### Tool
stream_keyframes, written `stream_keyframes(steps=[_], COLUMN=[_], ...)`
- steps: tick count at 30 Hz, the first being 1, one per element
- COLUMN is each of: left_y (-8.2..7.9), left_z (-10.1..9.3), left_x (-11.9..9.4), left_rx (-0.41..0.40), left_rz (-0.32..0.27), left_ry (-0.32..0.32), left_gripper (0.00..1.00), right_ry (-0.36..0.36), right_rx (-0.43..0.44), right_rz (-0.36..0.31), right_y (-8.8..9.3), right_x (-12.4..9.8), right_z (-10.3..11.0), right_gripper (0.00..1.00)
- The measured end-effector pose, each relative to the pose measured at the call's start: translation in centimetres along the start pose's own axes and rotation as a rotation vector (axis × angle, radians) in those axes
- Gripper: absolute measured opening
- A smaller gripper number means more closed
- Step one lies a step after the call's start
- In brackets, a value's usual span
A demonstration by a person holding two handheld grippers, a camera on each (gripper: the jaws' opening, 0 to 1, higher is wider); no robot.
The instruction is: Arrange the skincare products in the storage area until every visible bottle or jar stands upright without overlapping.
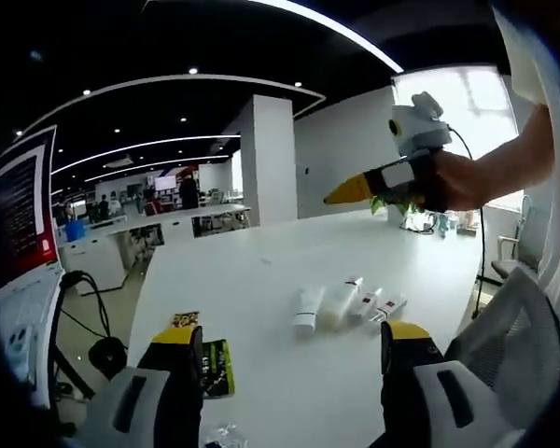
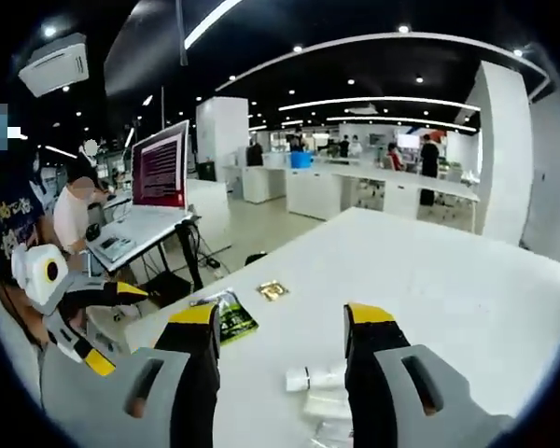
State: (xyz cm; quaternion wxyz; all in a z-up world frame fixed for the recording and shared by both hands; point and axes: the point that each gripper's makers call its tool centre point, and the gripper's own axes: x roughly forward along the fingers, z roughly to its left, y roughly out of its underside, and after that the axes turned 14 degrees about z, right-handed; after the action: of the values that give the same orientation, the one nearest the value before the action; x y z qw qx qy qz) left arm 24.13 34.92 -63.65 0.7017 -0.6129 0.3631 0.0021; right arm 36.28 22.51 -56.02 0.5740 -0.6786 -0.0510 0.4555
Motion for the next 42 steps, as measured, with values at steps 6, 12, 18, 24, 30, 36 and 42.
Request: stream_keyframes(steps=[6, 12, 18, 24, 30, 36, 42], left_y=[0.0, 0.0, 0.1, 0.3, 0.4, 0.5, 0.6], left_z=[0.4, 0.6, 0.9, 0.9, 1.5, 1.6, 1.9], left_x=[-0.1, -0.1, -0.1, 0.0, -0.2, -0.2, -0.2], left_rx=[-0.007, -0.003, -0.009, 0.003, -0.005, -0.01, -0.018], left_rz=[-0.004, -0.001, -0.002, 0.011, 0.009, 0.009, 0.015], left_ry=[-0.016, -0.028, -0.039, -0.047, -0.073, -0.082, -0.098], left_gripper=[0.8, 0.8, 0.79, 0.77, 0.73, 0.72, 0.72], right_ry=[-0.01, -0.021, -0.064, -0.018, 0.021, 0.092, 0.122], right_rx=[0.053, 0.213, 0.504, 0.656, 0.841, 0.928, 0.919], right_rz=[0.121, 0.313, 0.42, 0.452, 0.487, 0.585, 0.569], right_y=[0.9, 3.9, 6.5, 9.0, 11.5, 14.2, 14.1], right_x=[2.9, 6.3, 9.0, 11.1, 12.9, 13.6, 14.4], right_z=[-2.0, -4.8, -6.9, -9.8, -11.4, -11.6, -11.7], right_gripper=[0.51, 0.47, 0.46, 0.4, 0.42, 0.45, 0.4])
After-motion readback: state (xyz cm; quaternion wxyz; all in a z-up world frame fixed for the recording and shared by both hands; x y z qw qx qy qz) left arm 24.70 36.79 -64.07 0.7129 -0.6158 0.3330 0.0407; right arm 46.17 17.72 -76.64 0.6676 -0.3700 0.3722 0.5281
